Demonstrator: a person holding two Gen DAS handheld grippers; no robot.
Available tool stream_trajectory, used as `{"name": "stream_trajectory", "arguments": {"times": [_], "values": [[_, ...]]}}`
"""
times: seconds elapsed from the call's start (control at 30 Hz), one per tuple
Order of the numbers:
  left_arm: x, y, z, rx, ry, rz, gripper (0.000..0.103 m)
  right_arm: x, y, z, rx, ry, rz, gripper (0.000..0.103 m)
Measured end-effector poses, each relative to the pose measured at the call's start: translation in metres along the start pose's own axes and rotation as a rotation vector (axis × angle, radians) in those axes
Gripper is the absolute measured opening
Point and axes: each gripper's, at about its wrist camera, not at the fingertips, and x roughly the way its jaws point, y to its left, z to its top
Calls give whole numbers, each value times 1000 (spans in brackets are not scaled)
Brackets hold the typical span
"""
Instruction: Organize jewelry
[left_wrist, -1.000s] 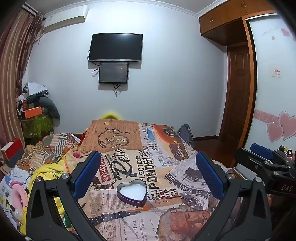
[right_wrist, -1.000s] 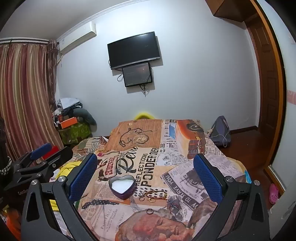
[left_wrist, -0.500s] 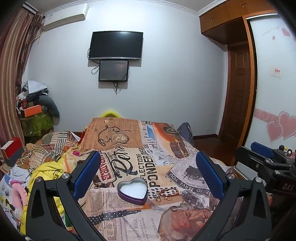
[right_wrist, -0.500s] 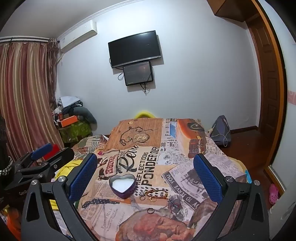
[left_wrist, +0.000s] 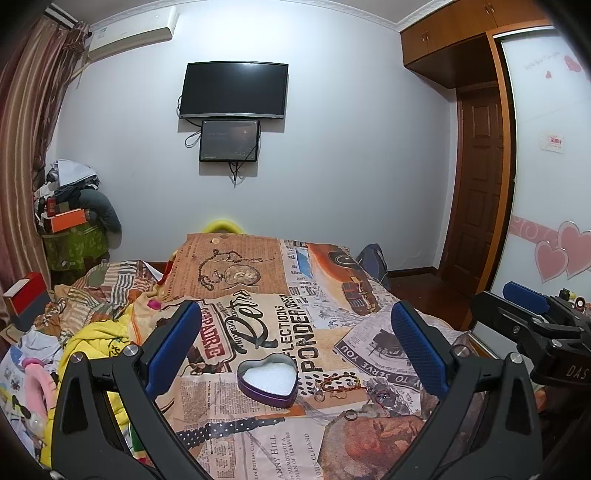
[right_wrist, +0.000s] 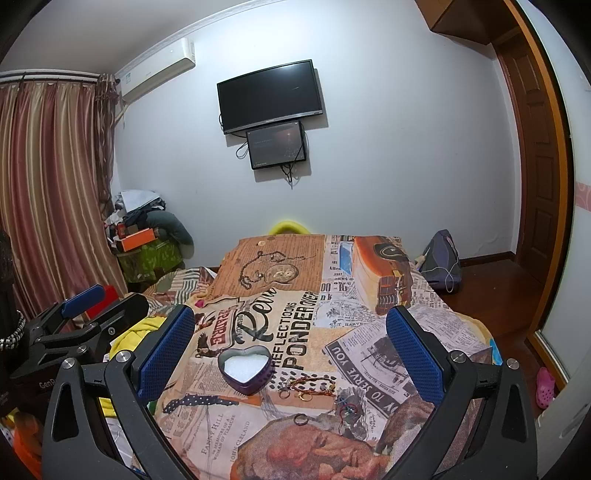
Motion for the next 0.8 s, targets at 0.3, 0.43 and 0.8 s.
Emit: {"name": "stream_trajectory", "arguments": {"times": [0.3, 0.43, 0.8], "values": [[-1, 1, 0, 0, 1, 0, 103, 3, 1, -3, -2, 4, -2, 103], [-1, 1, 1, 2, 1, -1, 103, 5, 1, -6, -7, 4, -2, 103], [-1, -1, -1, 10, 1, 4, 103, 5, 2, -5, -9, 5, -3, 103]]}}
